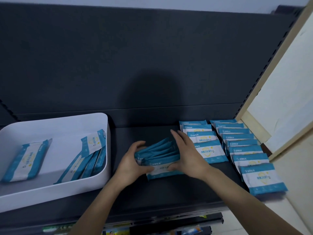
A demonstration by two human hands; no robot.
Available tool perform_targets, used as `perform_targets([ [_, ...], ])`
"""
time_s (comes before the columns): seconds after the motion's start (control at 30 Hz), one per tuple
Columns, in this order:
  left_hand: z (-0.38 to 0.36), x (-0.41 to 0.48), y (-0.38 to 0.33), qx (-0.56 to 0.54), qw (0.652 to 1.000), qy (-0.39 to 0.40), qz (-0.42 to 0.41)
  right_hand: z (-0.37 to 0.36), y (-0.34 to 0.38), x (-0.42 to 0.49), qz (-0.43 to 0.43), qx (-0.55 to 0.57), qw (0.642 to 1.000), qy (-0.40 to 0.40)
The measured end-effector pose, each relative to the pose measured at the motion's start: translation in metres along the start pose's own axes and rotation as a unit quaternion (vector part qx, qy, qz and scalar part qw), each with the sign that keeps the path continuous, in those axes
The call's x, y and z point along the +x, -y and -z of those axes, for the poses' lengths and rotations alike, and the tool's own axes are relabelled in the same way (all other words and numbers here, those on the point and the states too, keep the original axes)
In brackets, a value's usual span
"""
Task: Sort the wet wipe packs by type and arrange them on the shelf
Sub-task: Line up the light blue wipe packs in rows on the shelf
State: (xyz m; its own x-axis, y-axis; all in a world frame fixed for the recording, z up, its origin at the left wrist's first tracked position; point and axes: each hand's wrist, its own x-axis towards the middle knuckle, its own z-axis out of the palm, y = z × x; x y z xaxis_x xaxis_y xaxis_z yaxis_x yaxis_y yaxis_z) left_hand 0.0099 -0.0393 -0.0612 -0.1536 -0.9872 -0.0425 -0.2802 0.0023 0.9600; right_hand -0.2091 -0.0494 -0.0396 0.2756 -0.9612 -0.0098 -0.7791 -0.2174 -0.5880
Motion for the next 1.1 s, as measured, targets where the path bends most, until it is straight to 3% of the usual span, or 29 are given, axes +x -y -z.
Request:
perform_targets([
  [0.1,0.004,0.004,-0.001,-0.035,0.999,0.035,-0.003,-0.003,-0.004,-0.004,-0.021,0.086,0.995,0.042],
  [0.2,0.002,0.004,-0.001,-0.041,0.998,0.054,0.001,-0.011,-0.007,-0.006,-0.01,0.11,0.994,0.0],
  [0.37,0.002,-0.008,0.003,-0.091,0.994,-0.048,0.021,-0.019,-0.01,-0.014,0.026,0.081,0.995,-0.051],
  [0.47,-0.011,-0.011,0.001,-0.097,0.99,-0.097,0.032,-0.02,-0.006,-0.013,-0.006,0.132,0.99,-0.041],
  [0.63,-0.027,-0.009,-0.01,-0.144,0.987,-0.044,0.055,-0.025,0.006,-0.008,-0.049,0.176,0.982,-0.042],
  [0.77,-0.019,-0.011,-0.003,-0.075,0.996,0.019,0.039,-0.028,0.007,-0.013,-0.061,0.178,0.979,-0.078],
  [0.93,-0.02,-0.008,-0.007,0.011,0.997,-0.065,-0.046,-0.03,0.012,-0.014,-0.058,0.205,0.967,-0.137],
  [1.1,-0.02,0.006,-0.012,0.015,0.998,-0.039,-0.051,-0.021,0.003,-0.003,-0.046,0.167,0.978,-0.115],
])
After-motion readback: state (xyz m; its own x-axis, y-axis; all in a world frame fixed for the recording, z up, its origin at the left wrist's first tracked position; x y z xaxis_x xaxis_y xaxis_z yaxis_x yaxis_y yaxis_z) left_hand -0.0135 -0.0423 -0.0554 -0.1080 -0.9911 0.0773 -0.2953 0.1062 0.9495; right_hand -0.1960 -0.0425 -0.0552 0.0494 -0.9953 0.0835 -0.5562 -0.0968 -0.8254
